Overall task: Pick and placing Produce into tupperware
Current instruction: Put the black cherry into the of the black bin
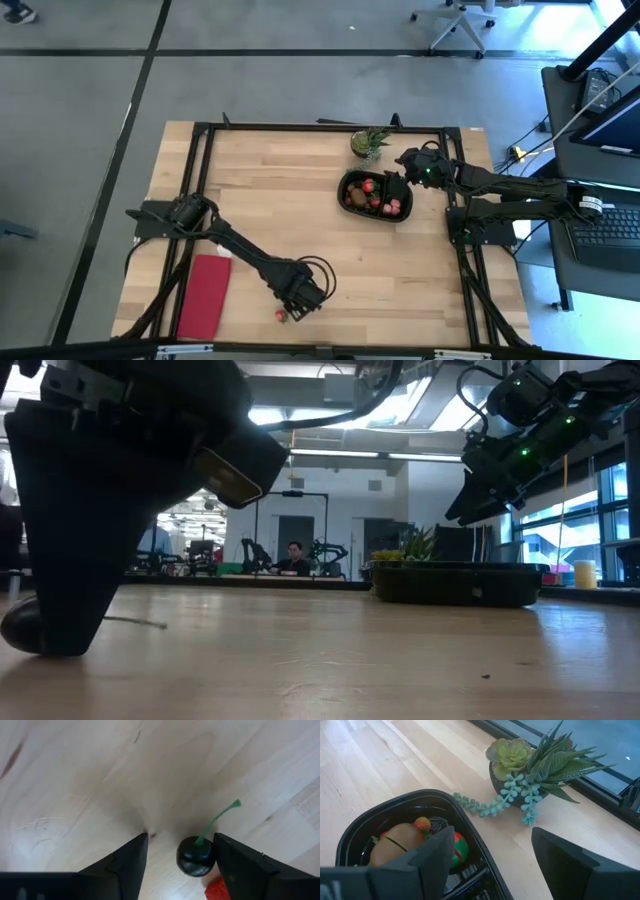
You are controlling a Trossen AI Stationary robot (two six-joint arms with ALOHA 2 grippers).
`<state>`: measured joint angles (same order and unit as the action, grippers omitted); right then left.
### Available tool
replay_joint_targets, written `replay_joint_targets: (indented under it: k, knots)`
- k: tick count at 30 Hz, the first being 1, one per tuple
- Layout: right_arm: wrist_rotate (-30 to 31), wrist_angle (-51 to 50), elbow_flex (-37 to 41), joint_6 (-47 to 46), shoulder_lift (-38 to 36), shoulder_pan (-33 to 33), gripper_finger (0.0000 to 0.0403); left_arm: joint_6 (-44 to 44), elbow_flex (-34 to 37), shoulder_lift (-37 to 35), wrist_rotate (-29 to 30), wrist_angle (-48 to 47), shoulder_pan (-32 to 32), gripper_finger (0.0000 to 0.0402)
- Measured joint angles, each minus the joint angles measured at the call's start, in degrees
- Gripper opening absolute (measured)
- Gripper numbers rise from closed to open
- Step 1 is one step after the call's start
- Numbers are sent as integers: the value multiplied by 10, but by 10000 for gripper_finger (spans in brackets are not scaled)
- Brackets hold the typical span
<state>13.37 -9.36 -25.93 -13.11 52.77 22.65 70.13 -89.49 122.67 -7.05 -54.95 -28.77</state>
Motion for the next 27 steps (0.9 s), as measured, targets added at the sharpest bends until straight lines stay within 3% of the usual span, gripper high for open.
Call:
replay_joint_targets:
  k: [18, 27]
  knots:
    - [0, 0, 0, 1, 0, 0, 268, -2, 0, 1, -4, -7, 3, 104]
    - [0, 0, 0, 1, 0, 0, 268, -19, 1, 1, -4, -6, 4, 127]
